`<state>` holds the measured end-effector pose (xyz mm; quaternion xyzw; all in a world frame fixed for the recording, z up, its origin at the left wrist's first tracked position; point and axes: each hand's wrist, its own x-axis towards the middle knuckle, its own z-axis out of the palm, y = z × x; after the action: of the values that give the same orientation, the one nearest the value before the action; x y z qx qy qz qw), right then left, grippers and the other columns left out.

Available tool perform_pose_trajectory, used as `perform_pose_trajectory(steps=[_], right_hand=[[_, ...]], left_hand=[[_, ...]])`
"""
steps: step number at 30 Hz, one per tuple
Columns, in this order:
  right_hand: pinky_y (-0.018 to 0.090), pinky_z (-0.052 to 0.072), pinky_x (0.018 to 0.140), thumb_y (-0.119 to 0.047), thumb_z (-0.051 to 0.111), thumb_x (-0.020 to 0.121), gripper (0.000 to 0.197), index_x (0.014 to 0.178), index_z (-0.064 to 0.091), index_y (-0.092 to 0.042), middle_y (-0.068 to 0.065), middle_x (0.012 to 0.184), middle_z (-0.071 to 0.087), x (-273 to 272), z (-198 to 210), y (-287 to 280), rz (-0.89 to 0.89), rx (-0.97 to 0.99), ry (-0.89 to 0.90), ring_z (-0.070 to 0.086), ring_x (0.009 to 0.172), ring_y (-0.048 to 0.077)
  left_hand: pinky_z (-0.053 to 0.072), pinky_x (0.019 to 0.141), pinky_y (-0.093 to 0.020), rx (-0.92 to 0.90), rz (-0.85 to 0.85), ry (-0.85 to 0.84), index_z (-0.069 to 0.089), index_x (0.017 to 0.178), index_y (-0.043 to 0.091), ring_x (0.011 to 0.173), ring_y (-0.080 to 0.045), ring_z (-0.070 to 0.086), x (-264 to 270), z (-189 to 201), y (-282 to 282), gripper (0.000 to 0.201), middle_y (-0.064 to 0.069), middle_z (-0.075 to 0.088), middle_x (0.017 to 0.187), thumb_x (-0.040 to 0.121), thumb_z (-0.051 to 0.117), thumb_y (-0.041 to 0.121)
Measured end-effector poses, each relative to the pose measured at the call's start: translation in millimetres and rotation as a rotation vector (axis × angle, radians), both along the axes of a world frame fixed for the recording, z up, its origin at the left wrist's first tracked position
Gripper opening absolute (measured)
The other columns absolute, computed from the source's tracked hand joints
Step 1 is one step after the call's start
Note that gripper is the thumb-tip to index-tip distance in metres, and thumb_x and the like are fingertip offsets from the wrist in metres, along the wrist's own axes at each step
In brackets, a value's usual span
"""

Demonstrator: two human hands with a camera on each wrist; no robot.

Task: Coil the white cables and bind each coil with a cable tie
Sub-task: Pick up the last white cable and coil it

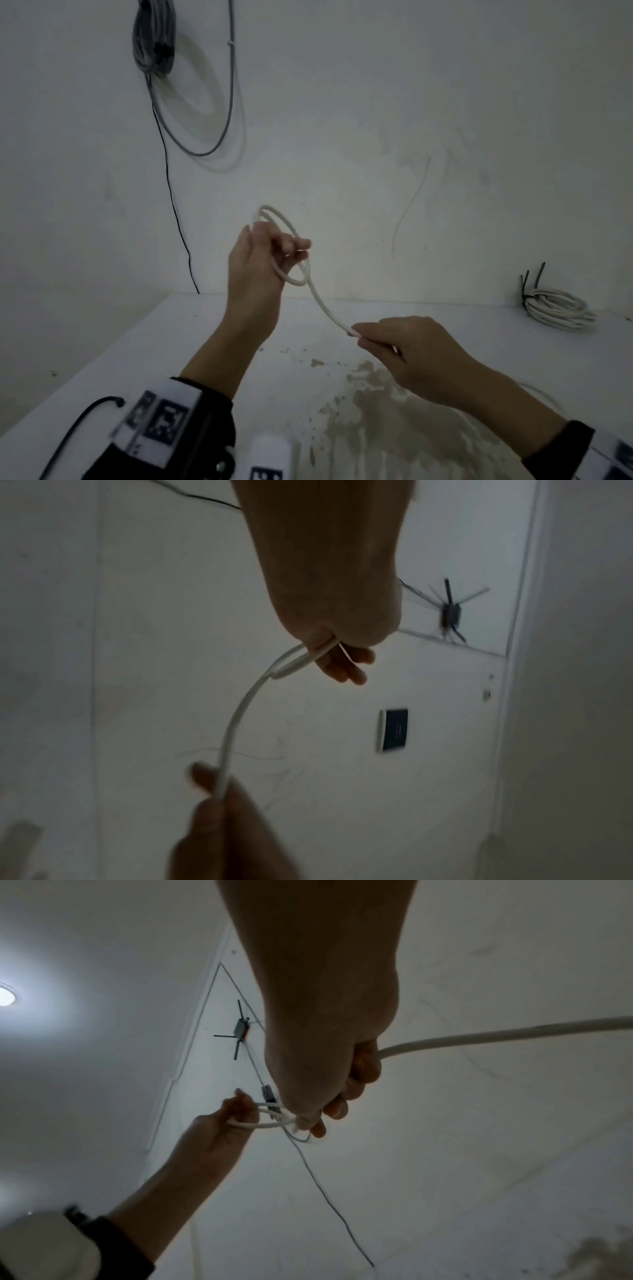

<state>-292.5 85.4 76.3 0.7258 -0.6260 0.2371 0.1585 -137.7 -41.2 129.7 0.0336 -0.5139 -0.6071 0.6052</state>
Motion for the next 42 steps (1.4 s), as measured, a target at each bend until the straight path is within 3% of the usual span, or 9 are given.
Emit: perform_pose_trajectory(steps=[4,7,10,13,18,24,30,35,42], right_hand=[[0.028,0.045,0.043,-0.043,0.04,0.088,0.035,0.094,0.071,-0.027,-0.005,0.058,0.061,11.9,20.9,-5.2,0.12,-0.05,0.109,0.052,0.046,0.014],[0.026,0.044,0.04,-0.041,0.048,0.084,0.028,0.078,0.072,-0.027,-0.006,0.054,0.061,10.5,36.5,-5.4,0.162,-0.152,0.151,0.044,0.042,0.008],[0.015,0.041,0.045,-0.052,0.055,0.079,0.035,0.072,0.066,-0.02,-0.012,0.052,0.059,5.8,44.9,-0.2,0.16,-0.192,0.05,0.038,0.043,0.003],[0.012,0.04,0.047,-0.061,0.056,0.075,0.045,0.078,0.06,-0.016,-0.018,0.05,0.05,-5.2,46.2,4.8,0.115,-0.107,-0.123,0.047,0.042,0.003],[0.021,0.029,0.041,-0.045,0.048,0.087,0.031,0.073,0.06,-0.021,-0.013,0.042,0.038,-37.7,34.3,12.3,-0.085,-0.05,0.04,0.036,0.037,0.007],[0.015,0.032,0.046,-0.028,0.069,0.074,0.013,0.061,0.065,-0.028,-0.001,0.044,0.048,-34.5,53.1,17.5,0.089,-0.087,-0.4,0.038,0.042,0.005],[0.016,0.035,0.051,-0.037,0.049,0.09,0.031,0.079,0.07,-0.017,-0.006,0.059,0.059,-4.5,59.9,1.5,0.161,0.063,-0.676,0.043,0.048,0.002],[0.026,0.044,0.057,-0.053,0.013,0.096,0.069,0.078,0.061,-0.007,0.009,0.068,0.065,17.7,55.1,-9.2,0.24,0.164,-1.231,0.057,0.059,0.017],[0.024,0.039,0.041,-0.032,0.037,0.099,0.036,0.073,0.05,-0.01,-0.004,0.049,0.032,23.0,54.3,-14.1,0.244,0.118,-1.532,0.028,0.036,0.009]], left_hand=[[0.056,0.078,-0.026,-0.472,0.121,-0.398,0.052,0.091,0.017,0.087,-0.012,0.068,-11.4,-23.7,20.5,0.032,0.0,0.068,0.09,0.096,0.026,0.034],[0.053,0.054,-0.033,-0.791,0.293,-0.661,0.043,0.083,0.025,0.057,-0.012,0.059,-16.7,-34.7,27.0,0.034,0.005,0.06,0.07,0.098,0.021,0.046],[0.027,0.038,-0.02,-1.064,0.535,-0.764,0.034,0.08,0.02,0.038,-0.007,0.033,-16.6,-37.8,24.2,0.031,0.013,0.034,0.051,0.094,0.02,0.043],[0.016,0.036,-0.012,-1.136,0.672,-0.822,0.043,0.082,0.013,0.033,-0.002,0.019,-10.7,-30.3,20.3,0.027,0.019,0.02,0.049,0.097,0.031,0.033],[0.016,0.031,-0.014,-1.134,0.816,-0.932,0.043,0.077,0.015,0.029,-0.007,0.022,1.3,-26.9,3.6,0.029,0.013,0.031,0.046,0.096,0.028,0.031],[0.025,0.044,-0.021,-1.014,0.35,-1.108,0.038,0.059,0.019,0.039,-0.008,0.028,10.9,-35.7,6.7,0.056,0.006,0.038,0.047,0.083,0.018,0.066],[0.013,0.036,-0.017,0.138,-0.802,-0.346,0.03,0.048,0.023,0.036,-0.009,0.011,10.1,-16.1,13.5,0.043,0.008,0.014,0.042,0.084,0.044,0.041],[0.019,0.036,-0.019,0.271,-0.991,-0.082,0.045,0.054,0.016,0.037,-0.008,0.016,2.0,-16.6,7.2,0.036,0.007,0.019,0.044,0.087,0.045,0.029],[0.03,0.052,-0.025,0.314,-1.214,-0.053,0.05,0.081,0.005,0.049,-0.012,0.031,5.2,-24.4,6.3,0.029,0.0,0.033,0.058,0.098,0.032,0.02]])
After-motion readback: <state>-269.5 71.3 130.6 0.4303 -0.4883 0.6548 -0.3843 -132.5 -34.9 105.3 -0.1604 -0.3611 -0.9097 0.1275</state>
